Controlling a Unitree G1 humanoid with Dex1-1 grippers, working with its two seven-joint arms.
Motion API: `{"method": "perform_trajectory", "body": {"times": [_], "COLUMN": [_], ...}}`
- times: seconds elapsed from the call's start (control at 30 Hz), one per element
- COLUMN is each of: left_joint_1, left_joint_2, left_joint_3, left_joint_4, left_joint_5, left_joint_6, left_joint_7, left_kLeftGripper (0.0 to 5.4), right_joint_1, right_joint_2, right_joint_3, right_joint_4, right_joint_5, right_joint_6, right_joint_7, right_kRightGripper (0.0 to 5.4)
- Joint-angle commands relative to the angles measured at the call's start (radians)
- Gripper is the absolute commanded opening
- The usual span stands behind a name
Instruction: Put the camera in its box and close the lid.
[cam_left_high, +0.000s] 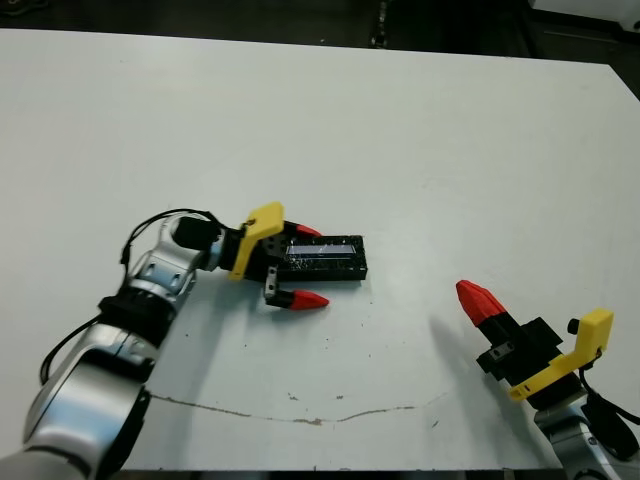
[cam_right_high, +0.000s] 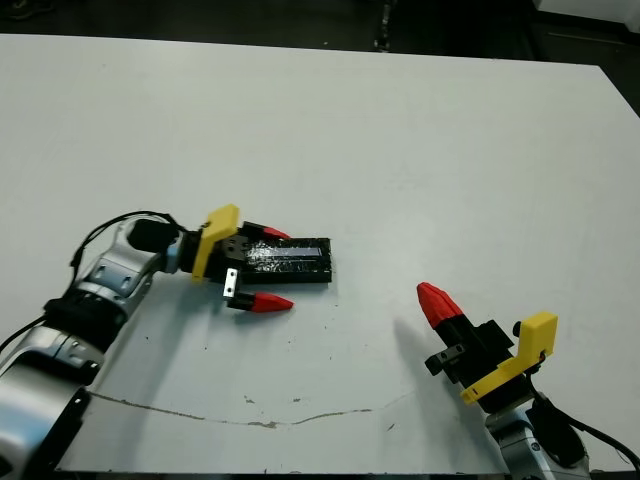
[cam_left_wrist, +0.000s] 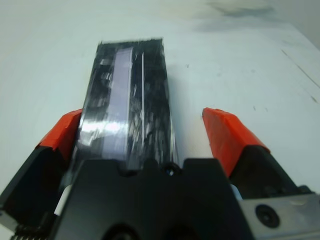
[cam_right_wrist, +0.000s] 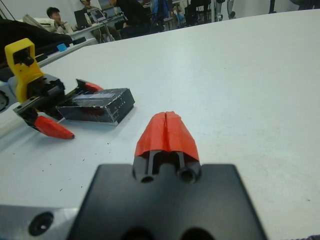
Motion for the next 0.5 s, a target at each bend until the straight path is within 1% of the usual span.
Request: {"method": "perform_trajectory", "body": {"times": [0.03, 0.2, 0.5], "left_joint_1": [0.088, 0.132, 0.196], "left_joint_2": [0.073, 0.141, 0.253], "left_joint_3": [0.014, 0.061, 0.160], "left_joint_4": [-0.006, -0.013, -0.062], "left_joint_5": [0.005, -0.019, -0.045], "left_joint_6": [0.059, 0.020, 0.033], "left_joint_7": [-0.002, 0.002, 0.055], "left_kLeftGripper": [5.39, 5.39, 5.39], "right_joint_1": [0.003, 0.008, 0.005], "right_joint_2": [-0.017, -0.016, -0.020], "right_joint_3": [-0.006, -0.003, -0.003], "right_joint_4": [0.007, -0.003, -0.002], "right_joint_5": [-0.002, -0.008, -0.004], "right_joint_6": [-0.001, -0.001, 0.004], "right_joint_7": [0.002, -0.004, 0.004], "right_kRightGripper": [0.00, 0.00, 0.00]}}
